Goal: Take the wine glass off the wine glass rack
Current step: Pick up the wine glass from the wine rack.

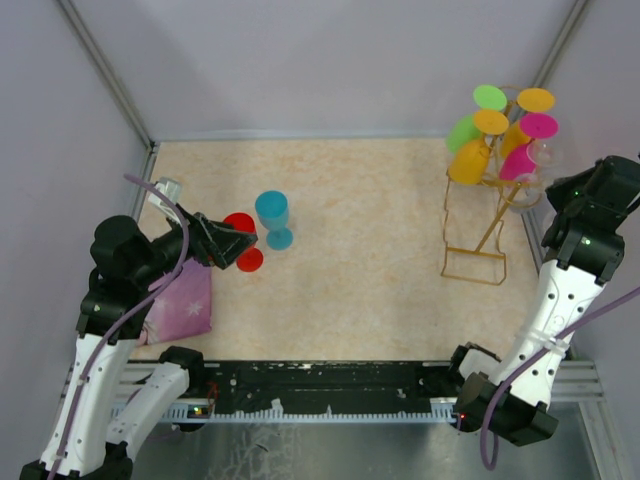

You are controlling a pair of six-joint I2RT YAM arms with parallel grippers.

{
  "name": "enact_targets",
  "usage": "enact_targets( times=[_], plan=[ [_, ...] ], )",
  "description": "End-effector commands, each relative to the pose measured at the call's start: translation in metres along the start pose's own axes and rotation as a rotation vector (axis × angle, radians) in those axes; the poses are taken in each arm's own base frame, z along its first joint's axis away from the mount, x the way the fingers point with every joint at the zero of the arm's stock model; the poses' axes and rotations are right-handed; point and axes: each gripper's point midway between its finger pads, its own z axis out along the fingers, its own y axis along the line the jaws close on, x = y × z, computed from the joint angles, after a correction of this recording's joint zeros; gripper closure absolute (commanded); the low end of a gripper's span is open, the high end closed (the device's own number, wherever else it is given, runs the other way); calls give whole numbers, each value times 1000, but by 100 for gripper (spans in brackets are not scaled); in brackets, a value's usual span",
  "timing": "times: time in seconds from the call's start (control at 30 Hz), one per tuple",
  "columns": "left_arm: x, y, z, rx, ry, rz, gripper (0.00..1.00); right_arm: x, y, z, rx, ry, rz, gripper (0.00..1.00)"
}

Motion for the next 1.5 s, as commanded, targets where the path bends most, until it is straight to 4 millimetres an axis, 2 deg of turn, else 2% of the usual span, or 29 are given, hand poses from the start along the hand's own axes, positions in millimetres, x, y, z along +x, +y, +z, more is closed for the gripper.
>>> enact_targets(
  times=[0.0,0.8,1.2,1.47],
  plan=[
    [-2,-2,-1,8,-10,13,1,-42,14,-21,-39,-173,20,100],
    [-3,3,3,-8,-10,-17,1,-58,17,-29,-41,-237,6,100],
    [-5,1,3,-8,-13,-19,1,-65,16,-34,-40,-286,104,100],
    [-4,2,2,-12,-12,-17,1,-65,13,-35,-26,-296,76,100]
  ],
)
